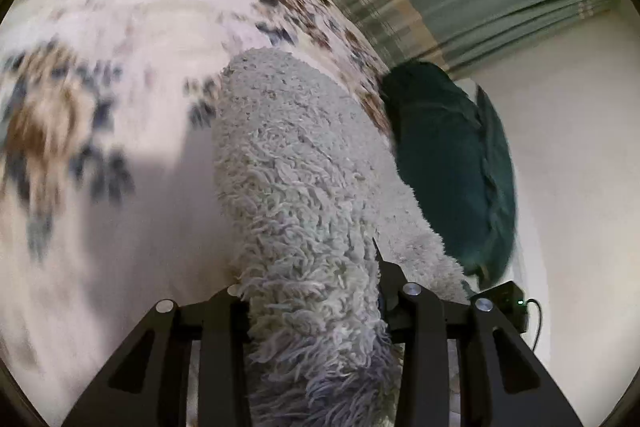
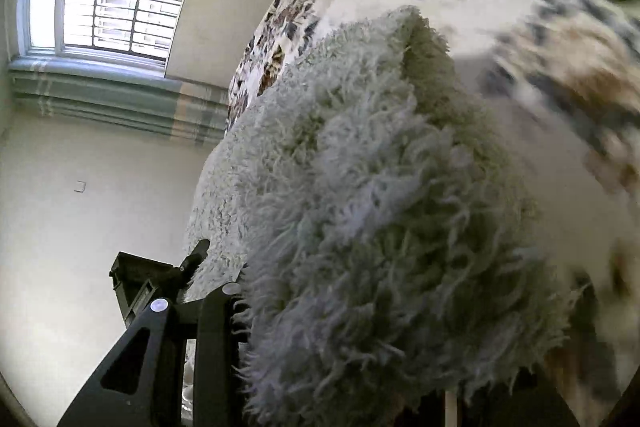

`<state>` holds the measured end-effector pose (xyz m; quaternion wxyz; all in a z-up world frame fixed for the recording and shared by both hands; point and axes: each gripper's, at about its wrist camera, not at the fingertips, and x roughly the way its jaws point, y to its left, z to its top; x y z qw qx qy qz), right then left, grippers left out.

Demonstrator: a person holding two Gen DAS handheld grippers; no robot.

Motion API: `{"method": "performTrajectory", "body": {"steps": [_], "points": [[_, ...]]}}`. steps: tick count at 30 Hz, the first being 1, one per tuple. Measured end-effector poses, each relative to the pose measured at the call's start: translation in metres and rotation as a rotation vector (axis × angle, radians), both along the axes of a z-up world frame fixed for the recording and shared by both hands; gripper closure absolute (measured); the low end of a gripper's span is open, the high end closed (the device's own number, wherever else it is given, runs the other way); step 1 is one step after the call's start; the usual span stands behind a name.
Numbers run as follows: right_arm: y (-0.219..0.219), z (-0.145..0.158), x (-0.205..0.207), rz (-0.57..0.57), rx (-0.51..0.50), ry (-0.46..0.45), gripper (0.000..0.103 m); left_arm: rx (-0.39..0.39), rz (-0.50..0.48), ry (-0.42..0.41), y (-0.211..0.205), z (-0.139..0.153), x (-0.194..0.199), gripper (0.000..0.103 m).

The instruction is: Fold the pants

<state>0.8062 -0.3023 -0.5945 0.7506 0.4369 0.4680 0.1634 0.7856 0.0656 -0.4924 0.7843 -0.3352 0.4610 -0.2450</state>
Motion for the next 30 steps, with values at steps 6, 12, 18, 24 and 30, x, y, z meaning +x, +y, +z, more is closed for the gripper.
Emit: {"method": "performTrajectory", "body": {"steps": [6,12,18,24,30], "points": [[0.051,-0.051,0.121,0.034,-0.064,0.011,0.064,0.096,0.014,0.034,0.031,-0.059,0.078,0.068],[0.071,-0.094,0.147,0.095,-0.199,0.121,0.047,0.174,-0.035,0.121,0.038,-0.101,0.075,0.058],[0.074,-0.079,0.133,0.082,-0.422,0.197,0.009,0.361,-0.019,0.108,0.022,-0.068,0.055,0.047],[0.103,-0.013,0.093,0.098,-0.822,0.137,0.0,0.683,0.017,0.05,-0.001,-0.02,0.012,0.009],[0.107,0.073,0.011,0.045,-0.925,0.059,0.0,0.819,0.083,-0.012,-0.012,0.044,-0.042,0.006]]}}
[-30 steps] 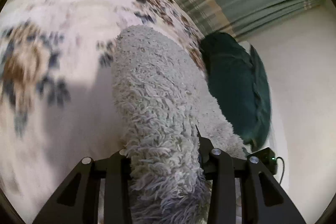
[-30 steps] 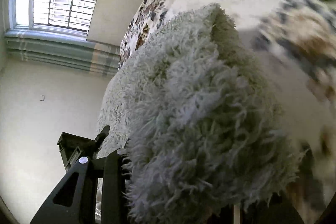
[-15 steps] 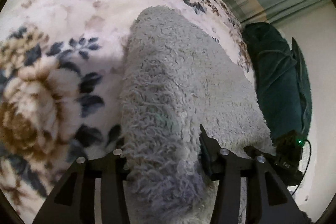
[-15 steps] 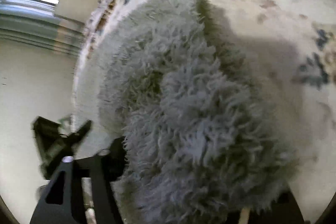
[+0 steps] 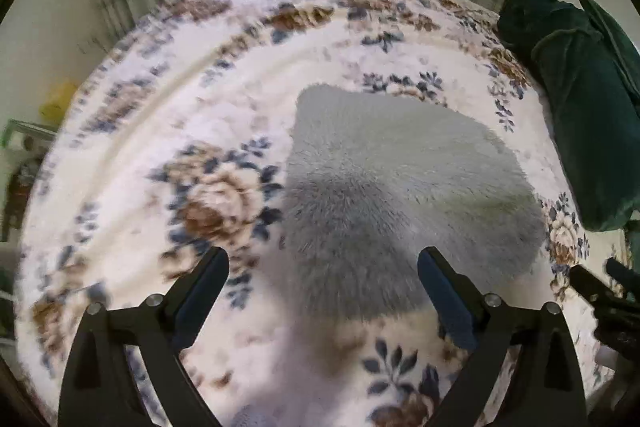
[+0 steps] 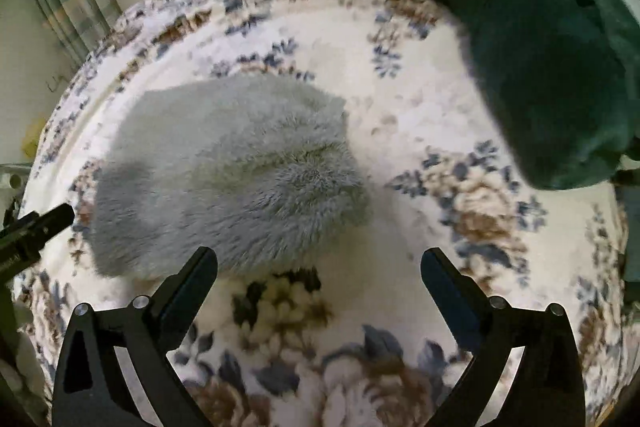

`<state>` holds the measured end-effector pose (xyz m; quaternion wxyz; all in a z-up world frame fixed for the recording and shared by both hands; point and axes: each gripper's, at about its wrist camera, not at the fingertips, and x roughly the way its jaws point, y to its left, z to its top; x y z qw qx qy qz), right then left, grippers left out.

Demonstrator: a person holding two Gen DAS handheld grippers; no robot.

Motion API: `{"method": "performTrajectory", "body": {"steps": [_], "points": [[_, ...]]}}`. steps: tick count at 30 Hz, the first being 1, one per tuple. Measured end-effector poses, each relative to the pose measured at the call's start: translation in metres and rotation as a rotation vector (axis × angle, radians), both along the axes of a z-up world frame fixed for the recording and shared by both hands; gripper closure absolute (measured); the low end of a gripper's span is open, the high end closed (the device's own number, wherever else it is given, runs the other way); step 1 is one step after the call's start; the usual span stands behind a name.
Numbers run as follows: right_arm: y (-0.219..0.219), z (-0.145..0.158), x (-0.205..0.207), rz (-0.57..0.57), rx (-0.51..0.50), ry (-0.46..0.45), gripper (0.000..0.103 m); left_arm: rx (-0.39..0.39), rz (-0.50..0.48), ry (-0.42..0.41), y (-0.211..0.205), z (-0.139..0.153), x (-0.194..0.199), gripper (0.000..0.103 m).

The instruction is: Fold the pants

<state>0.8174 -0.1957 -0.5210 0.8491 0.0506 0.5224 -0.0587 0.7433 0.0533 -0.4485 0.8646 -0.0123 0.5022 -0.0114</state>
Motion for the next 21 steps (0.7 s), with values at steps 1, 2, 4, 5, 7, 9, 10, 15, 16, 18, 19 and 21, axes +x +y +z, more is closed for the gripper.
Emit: {"method": "performTrajectory", "body": {"steps": [1,2,4,5,7,9,10,15,16,18,19,21], "points": [[0.001,0.014,-0.007,-0.008,-0.002,-0.014,0.0,0.002,0.002,-0.008,-0.001,0.009,-0.006,0.006],[0.001,0.03,-0.022,-0.009,-0.006,-0.024,0.0,0.005,0.007,-0.022,-0.001,0.021,-0.013,0.006],[-0.001,0.063,-0.053,-0.018,-0.017,-0.046,0.0,0.021,0.008,-0.054,-0.006,0.046,-0.032,0.006],[-0.002,0.079,-0.071,-0.019,-0.017,-0.055,0.0,0.03,0.011,-0.069,-0.008,0.059,-0.042,0.006],[-0.003,0.105,-0.091,-0.025,-0.023,-0.077,0.0,0.038,0.011,-0.096,-0.012,0.085,-0.063,0.006],[-0.003,0.135,-0.116,-0.021,-0.028,-0.098,0.0,0.046,0.005,-0.118,-0.017,0.111,-0.085,0.006],[-0.004,0.153,-0.131,-0.02,-0.036,-0.111,0.0,0.042,0.005,-0.135,-0.019,0.13,-0.1,0.006],[-0.005,0.227,-0.198,0.002,-0.039,-0.166,0.0,0.043,0.002,-0.201,-0.028,0.197,-0.159,0.006],[-0.004,0.246,-0.215,0.008,-0.045,-0.183,0.0,0.045,0.003,-0.212,-0.03,0.208,-0.169,0.006],[-0.004,0.273,-0.241,0.024,-0.042,-0.21,0.0,0.046,0.011,-0.237,-0.034,0.233,-0.193,0.006],[-0.004,0.292,-0.26,0.03,-0.045,-0.232,0.0,0.049,0.013,-0.25,-0.036,0.245,-0.206,0.006],[-0.005,0.321,-0.29,0.043,-0.044,-0.267,0.0,0.051,0.021,-0.272,-0.039,0.267,-0.23,0.006]]}}
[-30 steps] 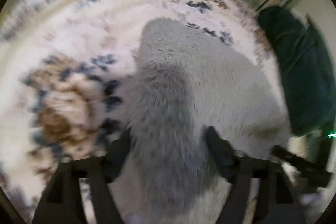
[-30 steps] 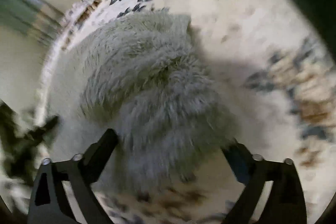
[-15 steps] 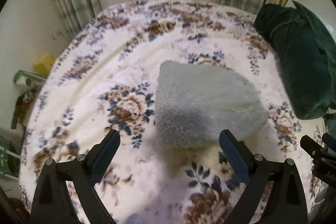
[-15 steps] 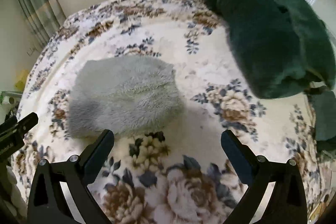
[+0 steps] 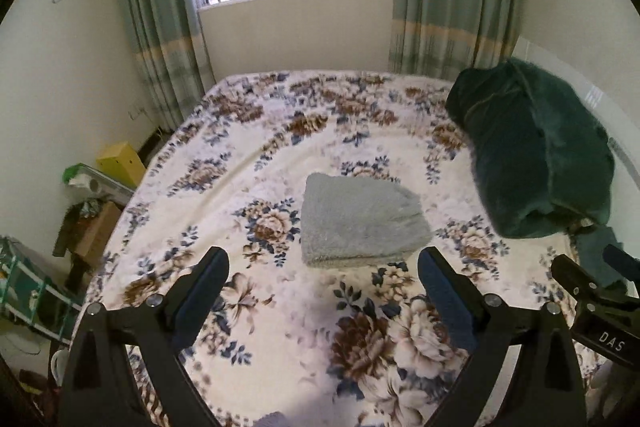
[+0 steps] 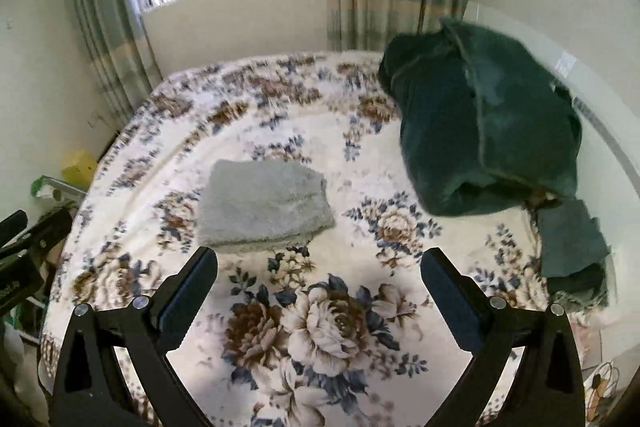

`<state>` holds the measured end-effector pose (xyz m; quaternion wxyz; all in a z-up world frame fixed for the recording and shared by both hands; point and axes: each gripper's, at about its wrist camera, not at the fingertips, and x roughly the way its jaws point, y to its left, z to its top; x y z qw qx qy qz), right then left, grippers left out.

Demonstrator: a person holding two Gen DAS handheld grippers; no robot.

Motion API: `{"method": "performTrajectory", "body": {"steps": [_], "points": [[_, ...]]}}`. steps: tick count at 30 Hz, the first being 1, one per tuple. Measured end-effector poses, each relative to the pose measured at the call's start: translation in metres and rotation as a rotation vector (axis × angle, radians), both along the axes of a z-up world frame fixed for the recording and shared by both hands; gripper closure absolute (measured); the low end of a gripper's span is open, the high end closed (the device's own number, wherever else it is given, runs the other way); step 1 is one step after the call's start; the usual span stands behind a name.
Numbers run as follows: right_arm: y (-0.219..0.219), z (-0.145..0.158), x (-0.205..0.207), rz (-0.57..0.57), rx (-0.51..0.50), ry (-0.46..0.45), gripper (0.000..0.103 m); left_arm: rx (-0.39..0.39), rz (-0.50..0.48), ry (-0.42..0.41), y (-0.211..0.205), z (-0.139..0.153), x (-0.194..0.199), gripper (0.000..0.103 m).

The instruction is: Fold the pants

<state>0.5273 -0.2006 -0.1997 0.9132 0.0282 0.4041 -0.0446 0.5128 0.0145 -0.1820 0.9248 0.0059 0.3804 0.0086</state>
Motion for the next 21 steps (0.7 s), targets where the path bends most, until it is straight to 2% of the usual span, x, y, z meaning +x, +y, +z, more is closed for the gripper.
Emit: {"method": "performTrajectory", "body": {"steps": [7,8,10,15,21], "points": [[-0.001,0.088,-0.101,0.047,-0.024,-0.101,0.0,-0.018,0.02,-0.058,-0.007,0.059,-0.084,0.006],[0.0,0.096,-0.112,0.052,-0.026,-0.108,0.0,-0.023,0.021,-0.063,-0.008,0.065,-0.094,0.0],[0.001,0.115,-0.139,0.063,-0.03,-0.127,0.0,-0.028,0.024,-0.078,-0.011,0.076,-0.114,0.0],[0.005,0.153,-0.19,0.076,-0.044,-0.167,0.0,-0.041,0.051,-0.101,-0.009,0.095,-0.146,0.0],[0.011,0.179,-0.227,0.078,-0.059,-0.184,0.0,-0.028,0.044,-0.123,-0.005,0.107,-0.171,0.0]]}}
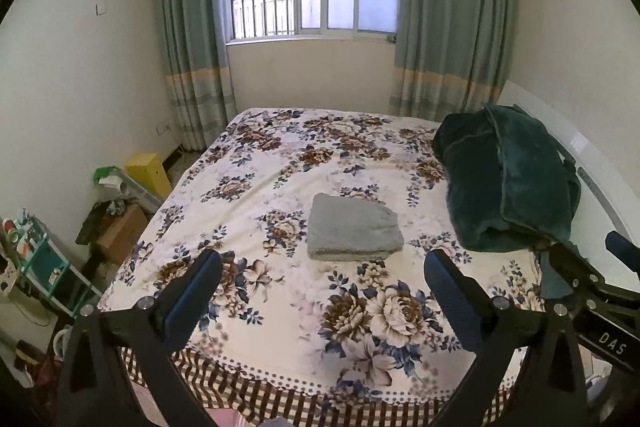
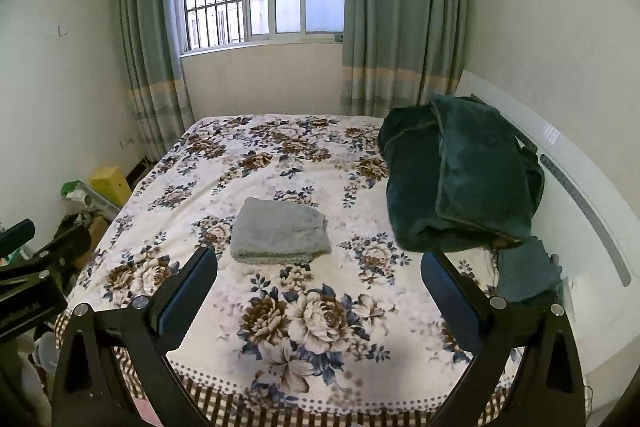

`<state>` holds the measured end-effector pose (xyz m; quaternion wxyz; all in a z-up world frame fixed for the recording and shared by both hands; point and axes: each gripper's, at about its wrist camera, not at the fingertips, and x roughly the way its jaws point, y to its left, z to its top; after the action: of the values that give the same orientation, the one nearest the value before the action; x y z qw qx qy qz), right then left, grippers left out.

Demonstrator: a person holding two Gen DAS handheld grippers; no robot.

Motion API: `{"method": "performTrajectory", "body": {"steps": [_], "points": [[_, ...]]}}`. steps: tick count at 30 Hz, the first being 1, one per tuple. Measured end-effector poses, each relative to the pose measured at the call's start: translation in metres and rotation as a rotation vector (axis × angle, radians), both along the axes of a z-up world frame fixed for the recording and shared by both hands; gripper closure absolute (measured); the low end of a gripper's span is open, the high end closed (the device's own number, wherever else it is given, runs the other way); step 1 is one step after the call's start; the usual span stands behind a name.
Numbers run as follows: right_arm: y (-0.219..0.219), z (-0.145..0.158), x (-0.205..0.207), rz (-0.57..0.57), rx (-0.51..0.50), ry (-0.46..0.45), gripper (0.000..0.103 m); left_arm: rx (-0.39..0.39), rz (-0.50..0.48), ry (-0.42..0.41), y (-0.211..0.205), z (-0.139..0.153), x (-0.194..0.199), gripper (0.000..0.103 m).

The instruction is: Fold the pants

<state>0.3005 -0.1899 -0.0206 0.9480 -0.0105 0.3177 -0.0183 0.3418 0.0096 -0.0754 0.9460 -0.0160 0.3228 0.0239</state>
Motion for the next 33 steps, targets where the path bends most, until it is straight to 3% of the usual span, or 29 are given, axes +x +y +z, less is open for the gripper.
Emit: {"method": "performTrajectory", "body": {"steps": [10,33], "points": [[-0.001,0.017,-0.024,-0.013,0.001,-0.015,0.0,0.016,-0.026,-0.001,-0.001,0.004,-0.016,0.0],[-0.003,0.025,-0.013,0.017,0.005,-0.017,0.0,0.017,-0.004,-0.019,-0.002,0.017,-0.022,0.0]]}}
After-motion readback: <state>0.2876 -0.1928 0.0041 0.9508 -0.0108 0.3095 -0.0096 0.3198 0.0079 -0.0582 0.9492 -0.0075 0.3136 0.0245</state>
